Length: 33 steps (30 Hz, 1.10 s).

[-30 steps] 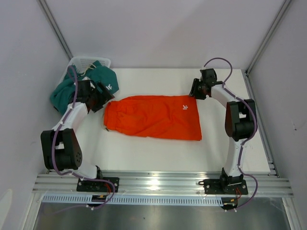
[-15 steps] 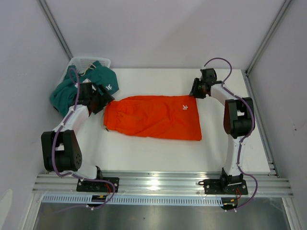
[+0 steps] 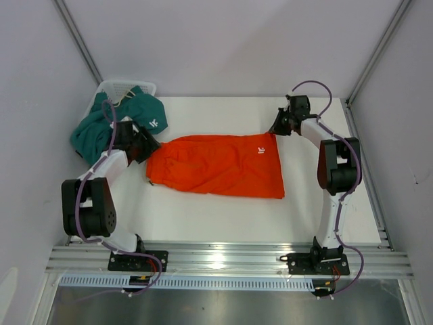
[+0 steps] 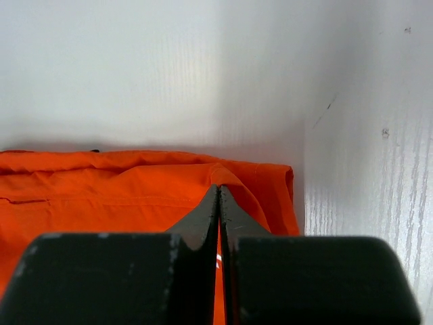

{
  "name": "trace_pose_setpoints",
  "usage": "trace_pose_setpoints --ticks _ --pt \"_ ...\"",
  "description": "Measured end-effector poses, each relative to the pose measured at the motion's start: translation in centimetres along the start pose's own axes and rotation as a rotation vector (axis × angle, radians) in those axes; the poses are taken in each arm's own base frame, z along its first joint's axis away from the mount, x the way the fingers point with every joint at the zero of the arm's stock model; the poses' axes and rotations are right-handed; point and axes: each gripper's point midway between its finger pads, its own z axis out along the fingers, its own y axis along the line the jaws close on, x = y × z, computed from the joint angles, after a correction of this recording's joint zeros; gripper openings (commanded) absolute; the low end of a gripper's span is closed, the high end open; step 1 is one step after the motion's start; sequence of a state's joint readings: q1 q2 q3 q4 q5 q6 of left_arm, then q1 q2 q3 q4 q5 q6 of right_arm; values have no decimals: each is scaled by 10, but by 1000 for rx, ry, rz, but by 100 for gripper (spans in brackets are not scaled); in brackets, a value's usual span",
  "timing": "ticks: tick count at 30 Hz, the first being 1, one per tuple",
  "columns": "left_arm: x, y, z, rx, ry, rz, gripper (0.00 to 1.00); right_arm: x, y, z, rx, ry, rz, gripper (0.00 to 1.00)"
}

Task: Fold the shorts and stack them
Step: Fold the shorts

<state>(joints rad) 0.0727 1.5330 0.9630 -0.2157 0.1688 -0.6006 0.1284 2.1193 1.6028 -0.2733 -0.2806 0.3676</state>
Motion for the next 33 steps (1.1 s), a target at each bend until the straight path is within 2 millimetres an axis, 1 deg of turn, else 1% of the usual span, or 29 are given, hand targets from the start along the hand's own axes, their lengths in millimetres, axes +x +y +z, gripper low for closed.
trace_pose_setpoints --ticks 2,3,6,10,15,23,27,29,30,33 --pt "3 1 6 4 13 -2 63 -2 -1 0 -7 -4 5 0" --pt "5 2 10 5 23 -3 60 -2 -1 0 -10 -5 6 0" --pt "12 7 18 -8 48 -9 60 -4 0 -1 -22 -8 9 0" --pt "14 11 23 -22 54 -10 59 -1 1 0 -30 -4 13 0" --pt "7 13 24 -39 32 -7 58 1 2 1 -40 0 20 0" --pt "1 14 24 -52 14 -2 55 -1 4 1 -49 -4 22 0" --pt "-10 8 23 -47 -12 5 54 -1 4 1 -49 -4 22 0" --pt "-13 7 23 -49 -25 7 52 -1 4 1 -49 -4 22 0" --pt "-14 8 23 -52 -27 7 46 -1 4 1 -49 -4 22 0" --pt "-14 8 23 -54 -29 16 44 0 4 1 -53 -2 22 0"
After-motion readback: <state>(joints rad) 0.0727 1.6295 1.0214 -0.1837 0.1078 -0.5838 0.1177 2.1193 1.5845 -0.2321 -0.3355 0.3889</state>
